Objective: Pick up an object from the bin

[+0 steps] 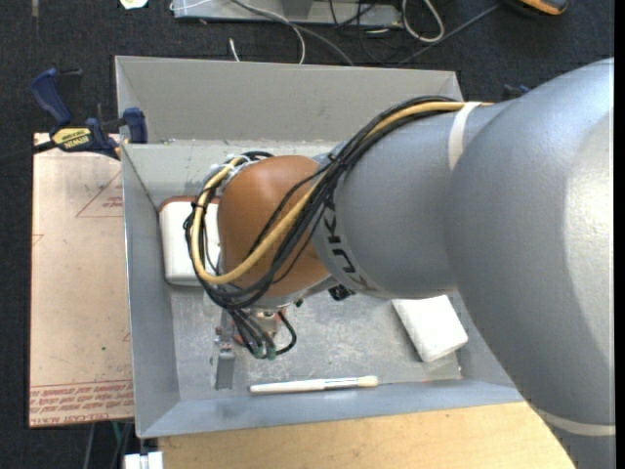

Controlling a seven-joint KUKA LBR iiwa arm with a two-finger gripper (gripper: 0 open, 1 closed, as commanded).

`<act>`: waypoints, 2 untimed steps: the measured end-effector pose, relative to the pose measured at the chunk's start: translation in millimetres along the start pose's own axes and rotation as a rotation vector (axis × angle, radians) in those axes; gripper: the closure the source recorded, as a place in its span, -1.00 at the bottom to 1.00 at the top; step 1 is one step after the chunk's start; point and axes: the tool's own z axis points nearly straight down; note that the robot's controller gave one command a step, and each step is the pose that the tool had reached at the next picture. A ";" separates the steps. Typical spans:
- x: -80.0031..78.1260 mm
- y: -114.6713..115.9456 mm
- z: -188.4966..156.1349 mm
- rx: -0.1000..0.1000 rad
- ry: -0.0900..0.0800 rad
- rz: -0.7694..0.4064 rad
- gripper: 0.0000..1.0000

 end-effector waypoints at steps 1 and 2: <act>-2.4 -1.0 -3.9 -0.001 -0.007 0.004 -1.00; -43.2 -57.4 37.9 -0.004 -0.011 -0.197 -1.00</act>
Offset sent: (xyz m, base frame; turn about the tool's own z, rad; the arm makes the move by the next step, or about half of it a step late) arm 0.0694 -0.1023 -0.0687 -0.3098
